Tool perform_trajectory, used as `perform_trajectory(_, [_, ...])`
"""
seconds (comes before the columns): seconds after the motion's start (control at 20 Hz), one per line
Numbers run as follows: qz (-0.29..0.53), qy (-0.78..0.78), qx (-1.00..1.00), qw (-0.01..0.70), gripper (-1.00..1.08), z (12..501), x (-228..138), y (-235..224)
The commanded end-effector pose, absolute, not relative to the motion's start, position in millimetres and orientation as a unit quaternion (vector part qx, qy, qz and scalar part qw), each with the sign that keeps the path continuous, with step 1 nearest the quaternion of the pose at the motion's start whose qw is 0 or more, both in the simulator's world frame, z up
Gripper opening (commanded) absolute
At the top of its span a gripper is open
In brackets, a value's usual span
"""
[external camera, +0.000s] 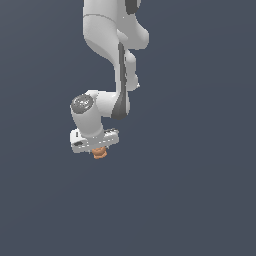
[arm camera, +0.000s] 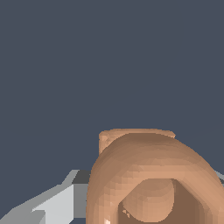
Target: Pick up the object and move it to a goal position.
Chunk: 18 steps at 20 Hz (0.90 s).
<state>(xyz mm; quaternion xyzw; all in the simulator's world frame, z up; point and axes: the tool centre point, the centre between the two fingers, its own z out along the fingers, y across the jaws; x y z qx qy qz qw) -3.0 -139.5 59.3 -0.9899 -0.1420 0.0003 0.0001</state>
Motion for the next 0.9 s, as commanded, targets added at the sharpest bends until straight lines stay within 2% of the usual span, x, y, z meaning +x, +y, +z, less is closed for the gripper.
perform_trajectory(0.0, [0.0,-0.142,-0.99,0.0,-1.0,63,-21,-157])
perform_trajectory(0.45, [0.0,-0.142,-0.99,0.0,-1.0,75,-72,-208])
perform_trajectory(0.85, [0.0,-0.142,-0.99,0.0,-1.0,79,-88,-226])
